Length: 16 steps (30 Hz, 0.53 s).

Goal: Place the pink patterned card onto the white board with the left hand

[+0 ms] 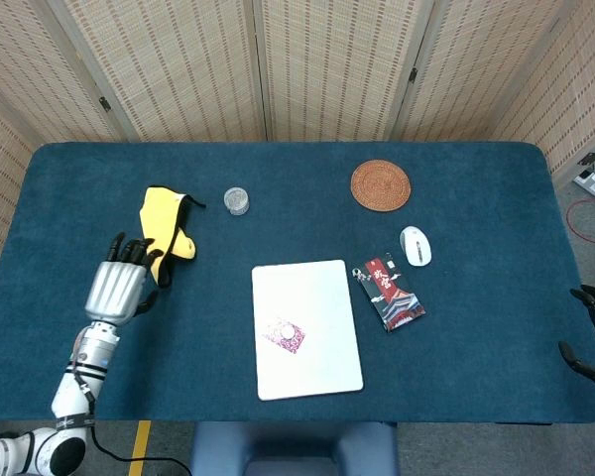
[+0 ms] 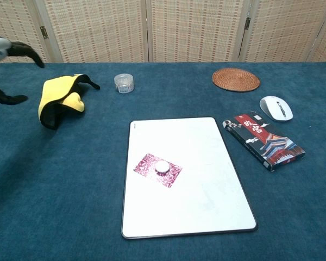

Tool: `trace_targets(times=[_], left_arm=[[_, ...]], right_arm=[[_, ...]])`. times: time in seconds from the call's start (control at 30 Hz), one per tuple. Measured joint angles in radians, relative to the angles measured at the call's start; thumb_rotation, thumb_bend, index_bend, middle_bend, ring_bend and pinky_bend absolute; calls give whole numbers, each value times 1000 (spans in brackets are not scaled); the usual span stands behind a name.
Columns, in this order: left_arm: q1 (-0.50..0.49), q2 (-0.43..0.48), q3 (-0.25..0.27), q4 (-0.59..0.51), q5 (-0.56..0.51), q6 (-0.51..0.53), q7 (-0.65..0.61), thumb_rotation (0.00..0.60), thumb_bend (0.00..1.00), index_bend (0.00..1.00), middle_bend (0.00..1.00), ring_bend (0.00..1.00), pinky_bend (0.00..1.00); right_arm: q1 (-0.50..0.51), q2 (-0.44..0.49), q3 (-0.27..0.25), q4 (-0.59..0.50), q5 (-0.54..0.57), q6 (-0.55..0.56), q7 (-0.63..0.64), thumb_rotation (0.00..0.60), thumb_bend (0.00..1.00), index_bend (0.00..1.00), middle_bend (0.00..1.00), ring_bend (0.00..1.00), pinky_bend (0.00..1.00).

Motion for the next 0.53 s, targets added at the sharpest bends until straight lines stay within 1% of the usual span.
trace_targets(times=[0.13, 0.2, 0.4, 0.53], left_arm=[[85, 39, 14, 3, 27, 65, -97, 600, 357, 265, 173, 160, 59], [131, 54, 30, 14, 55, 97, -136, 600, 357, 266, 173, 148, 56], [238, 75, 81, 63, 143, 163, -205, 600, 357, 263, 173, 134, 48], [294, 79, 103, 68, 188, 203, -222, 600, 357, 265, 173, 132, 47]], right_arm=[[11, 5, -3, -3, -10, -20, 32, 600, 307, 193, 186, 234, 162], [16, 5, -6, -3, -11, -29, 36, 600, 308, 193, 186, 234, 162], [16, 1, -15, -4, -12, -33, 48, 600, 307, 193, 188, 233, 162], [10, -4, -15, -2, 1, -28, 20, 600, 308, 193, 189, 234, 162]])
